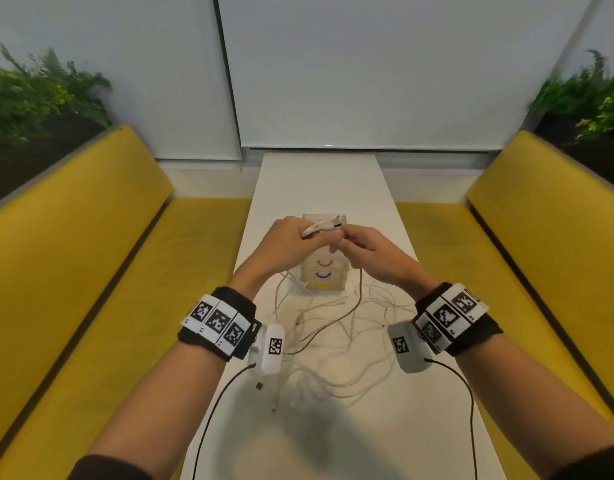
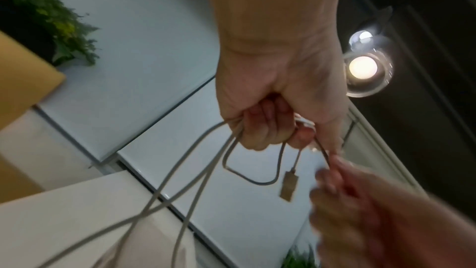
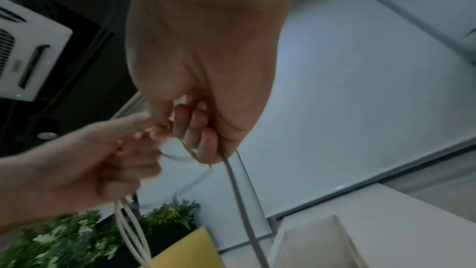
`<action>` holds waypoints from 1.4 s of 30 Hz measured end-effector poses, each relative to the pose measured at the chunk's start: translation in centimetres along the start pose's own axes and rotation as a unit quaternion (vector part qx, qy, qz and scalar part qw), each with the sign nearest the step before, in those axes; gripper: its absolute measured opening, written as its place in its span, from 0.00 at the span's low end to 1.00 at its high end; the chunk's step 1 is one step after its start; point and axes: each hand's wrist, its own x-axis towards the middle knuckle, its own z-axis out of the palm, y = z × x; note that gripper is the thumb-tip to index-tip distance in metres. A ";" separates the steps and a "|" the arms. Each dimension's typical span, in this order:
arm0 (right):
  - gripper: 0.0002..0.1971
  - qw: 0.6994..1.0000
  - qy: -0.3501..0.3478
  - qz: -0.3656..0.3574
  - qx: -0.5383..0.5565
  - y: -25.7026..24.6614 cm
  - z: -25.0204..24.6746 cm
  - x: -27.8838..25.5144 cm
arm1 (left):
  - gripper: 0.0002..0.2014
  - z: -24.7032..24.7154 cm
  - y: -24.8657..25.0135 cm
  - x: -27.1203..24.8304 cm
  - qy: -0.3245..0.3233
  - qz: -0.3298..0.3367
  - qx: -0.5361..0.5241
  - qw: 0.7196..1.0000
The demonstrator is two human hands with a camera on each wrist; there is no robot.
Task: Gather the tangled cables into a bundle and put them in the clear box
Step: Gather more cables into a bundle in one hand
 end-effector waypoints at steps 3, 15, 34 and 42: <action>0.22 0.999 0.027 0.025 0.023 2.2 -0.4 -1.3 | 0.22 -2.2 1.3 0.2 0.139 -0.016 -0.115 0.983; 0.18 0.975 0.052 0.218 -0.009 12.9 -1.3 -6.4 | 0.11 -8.2 1.0 0.4 0.387 -0.026 -0.283 0.877; 0.19 0.955 -0.049 0.210 -0.202 16.2 0.8 -3.1 | 0.09 -5.6 0.1 0.4 0.106 -0.004 -0.416 0.903; 0.19 0.942 -0.102 0.217 -0.235 20.6 8.5 2.0 | 0.13 -1.1 -1.9 1.1 0.018 -0.135 -0.436 0.889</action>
